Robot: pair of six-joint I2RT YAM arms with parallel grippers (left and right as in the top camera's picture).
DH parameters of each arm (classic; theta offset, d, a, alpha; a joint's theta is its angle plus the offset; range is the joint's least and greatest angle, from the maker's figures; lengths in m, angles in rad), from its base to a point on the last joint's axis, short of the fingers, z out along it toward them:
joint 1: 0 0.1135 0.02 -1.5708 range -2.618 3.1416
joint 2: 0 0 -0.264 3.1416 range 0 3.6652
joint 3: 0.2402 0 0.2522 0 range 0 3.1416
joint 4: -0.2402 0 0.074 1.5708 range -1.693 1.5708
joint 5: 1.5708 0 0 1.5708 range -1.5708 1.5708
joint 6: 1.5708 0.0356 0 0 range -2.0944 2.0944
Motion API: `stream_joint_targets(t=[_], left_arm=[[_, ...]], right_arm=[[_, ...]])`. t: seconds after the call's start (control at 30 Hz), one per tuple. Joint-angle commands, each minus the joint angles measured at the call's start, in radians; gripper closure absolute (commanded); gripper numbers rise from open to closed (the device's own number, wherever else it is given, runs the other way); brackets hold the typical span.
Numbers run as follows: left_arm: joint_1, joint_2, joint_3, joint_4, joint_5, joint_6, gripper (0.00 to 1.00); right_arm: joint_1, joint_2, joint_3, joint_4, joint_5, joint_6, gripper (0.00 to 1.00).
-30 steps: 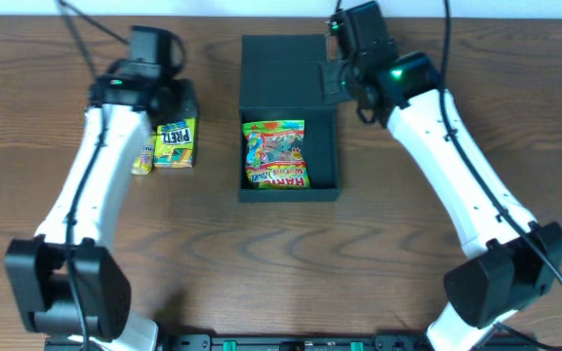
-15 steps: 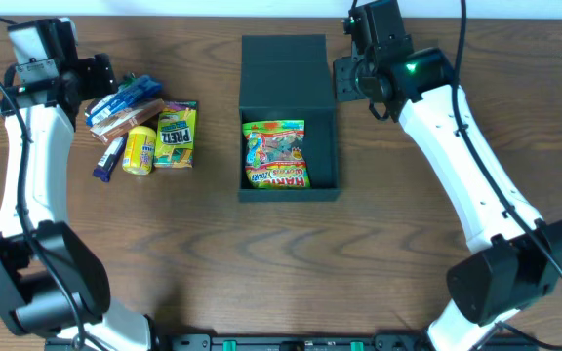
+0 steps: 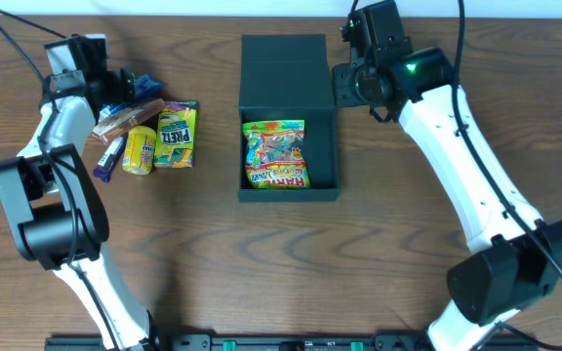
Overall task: Pack container
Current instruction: 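Grasp the blue wrapped snack bar with the left gripper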
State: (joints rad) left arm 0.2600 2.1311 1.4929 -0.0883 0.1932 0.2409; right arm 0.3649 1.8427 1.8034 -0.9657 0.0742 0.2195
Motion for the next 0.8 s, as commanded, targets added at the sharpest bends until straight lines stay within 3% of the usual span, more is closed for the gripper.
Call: stream_joint_targets(t=[0.0,0.4,0.77], left_arm=[[0.002,0.006,0.01,-0.013,0.061,0.017,0.11],[0.002,0.01,0.01,-0.238,0.059,0.142,0.12],[-0.001,0.048,0.01,-0.203,0.006,0.175,0.15]], right_arm=[[-0.005,0.002,0.003,-0.003,-0.008,0.005,0.62],[-0.005,0.002,0.003,0.052,-0.008,0.005,0.59],[-0.005,0.002,0.003,0.049,-0.008,0.005,0.59]])
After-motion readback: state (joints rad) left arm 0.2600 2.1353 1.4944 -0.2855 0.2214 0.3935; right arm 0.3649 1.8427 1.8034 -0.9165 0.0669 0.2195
